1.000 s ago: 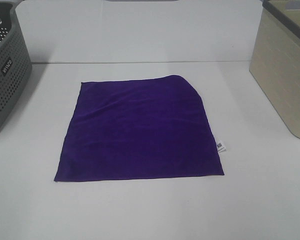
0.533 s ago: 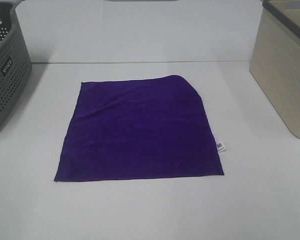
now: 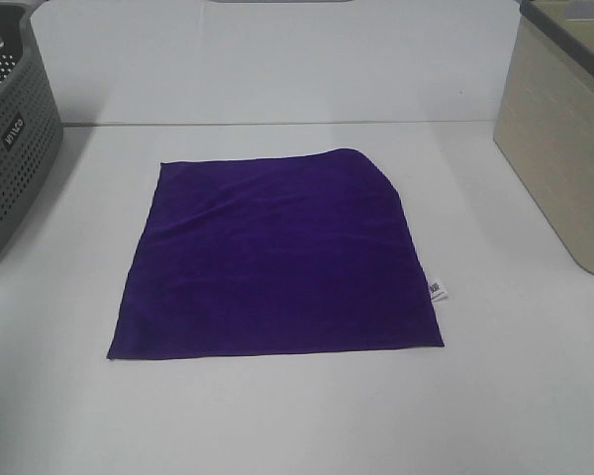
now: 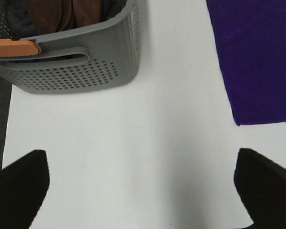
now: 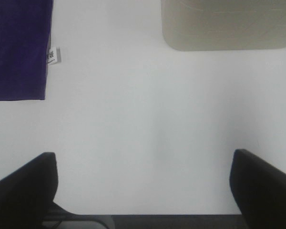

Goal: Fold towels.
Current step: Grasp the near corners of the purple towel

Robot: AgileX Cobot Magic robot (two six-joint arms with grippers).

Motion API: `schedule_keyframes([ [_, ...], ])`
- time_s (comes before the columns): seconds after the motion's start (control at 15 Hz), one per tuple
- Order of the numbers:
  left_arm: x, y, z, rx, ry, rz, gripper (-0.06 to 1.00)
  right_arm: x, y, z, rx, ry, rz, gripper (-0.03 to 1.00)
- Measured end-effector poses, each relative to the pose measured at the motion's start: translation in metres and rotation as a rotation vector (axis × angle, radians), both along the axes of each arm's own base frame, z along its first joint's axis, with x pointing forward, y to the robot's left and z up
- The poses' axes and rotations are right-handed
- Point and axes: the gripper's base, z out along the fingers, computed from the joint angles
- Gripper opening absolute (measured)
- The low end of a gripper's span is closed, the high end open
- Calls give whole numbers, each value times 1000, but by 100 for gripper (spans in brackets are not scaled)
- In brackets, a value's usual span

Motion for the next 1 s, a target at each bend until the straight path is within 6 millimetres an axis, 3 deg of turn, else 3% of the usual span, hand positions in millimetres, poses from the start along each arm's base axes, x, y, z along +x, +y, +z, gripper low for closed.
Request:
schedule_keyframes([
  [0.13,48,1,-14,11,168,-14,98,52,0,-13,4,137,-4,95],
  [0.27,82,2,-41,9,325,-17,98,86,0,-28,12,228,-4,95],
  [0.6,123,-2,-78,-46,410,-21,98,112,1,-51,24,279,-2,95],
  [0.8,155,-19,-123,-218,525,-126,98,138,13,-84,141,316,77,91],
  [1.0,175,-28,-153,-316,541,-160,98,155,30,-119,315,387,182,89],
])
